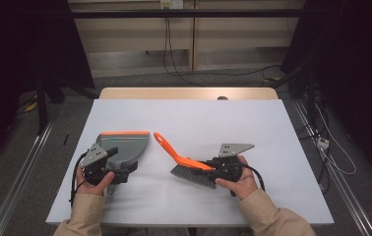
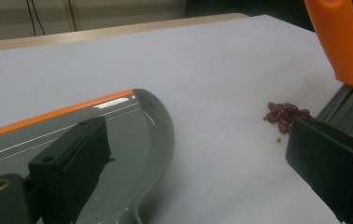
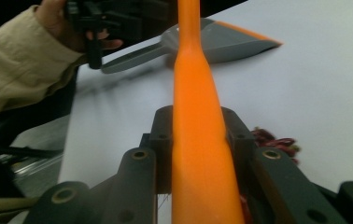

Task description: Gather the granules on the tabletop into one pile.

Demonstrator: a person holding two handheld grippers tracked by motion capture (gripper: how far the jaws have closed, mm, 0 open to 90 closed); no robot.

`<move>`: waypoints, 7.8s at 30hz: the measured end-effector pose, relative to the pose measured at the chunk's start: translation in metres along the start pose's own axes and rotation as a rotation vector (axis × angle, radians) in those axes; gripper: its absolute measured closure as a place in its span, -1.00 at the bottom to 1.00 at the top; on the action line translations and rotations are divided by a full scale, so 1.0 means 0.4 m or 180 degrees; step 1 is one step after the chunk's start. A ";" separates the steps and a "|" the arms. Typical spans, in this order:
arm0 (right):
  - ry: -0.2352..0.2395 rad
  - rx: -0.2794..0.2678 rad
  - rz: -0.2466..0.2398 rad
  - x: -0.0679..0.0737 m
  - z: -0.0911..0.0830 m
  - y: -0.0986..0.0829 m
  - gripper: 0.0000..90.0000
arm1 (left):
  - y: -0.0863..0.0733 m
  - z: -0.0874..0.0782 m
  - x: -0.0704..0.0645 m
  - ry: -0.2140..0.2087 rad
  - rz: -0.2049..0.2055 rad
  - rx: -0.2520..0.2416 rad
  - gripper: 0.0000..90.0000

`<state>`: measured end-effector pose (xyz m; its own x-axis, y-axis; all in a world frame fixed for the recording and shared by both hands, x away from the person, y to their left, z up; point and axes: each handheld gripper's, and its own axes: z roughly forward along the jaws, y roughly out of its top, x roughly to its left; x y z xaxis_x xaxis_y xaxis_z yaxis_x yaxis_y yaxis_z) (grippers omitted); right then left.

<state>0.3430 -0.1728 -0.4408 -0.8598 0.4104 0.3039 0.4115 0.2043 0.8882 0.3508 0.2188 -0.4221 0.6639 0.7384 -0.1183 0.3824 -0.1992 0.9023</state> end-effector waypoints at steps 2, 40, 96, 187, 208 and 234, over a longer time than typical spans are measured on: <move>0.0143 0.0050 -0.0021 -0.002 0.007 -0.003 0.58 | 0.000 0.000 0.001 -0.0001 -0.0006 -0.0003 -0.86; -0.0251 -0.0139 -0.0311 -0.078 -0.009 0.043 0.58 | -0.002 0.000 0.003 0.0004 -0.0009 0.0010 -0.86; -0.2087 0.0554 0.0361 -0.038 -0.025 0.060 0.58 | 0.005 -0.002 -0.005 -0.0032 0.0027 -0.0009 -0.86; -0.2203 -0.0015 0.0226 0.016 0.048 0.072 0.58 | -0.003 -0.008 -0.006 -0.0042 0.0010 0.0261 -0.86; -0.2414 0.0282 0.0385 -0.039 -0.040 0.045 0.53 | -0.030 -0.027 0.017 0.0179 -0.0127 0.0486 -0.79; -0.2358 0.0669 0.0457 -0.056 -0.039 0.078 0.58 | -0.042 -0.053 0.034 0.0609 -0.0319 0.0730 -0.65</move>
<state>0.3702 -0.1893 -0.4146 -0.3983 0.9165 0.0362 0.6156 0.2379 0.7513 0.3400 0.2460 -0.4301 0.4909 0.8652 -0.1021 0.5893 -0.2434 0.7704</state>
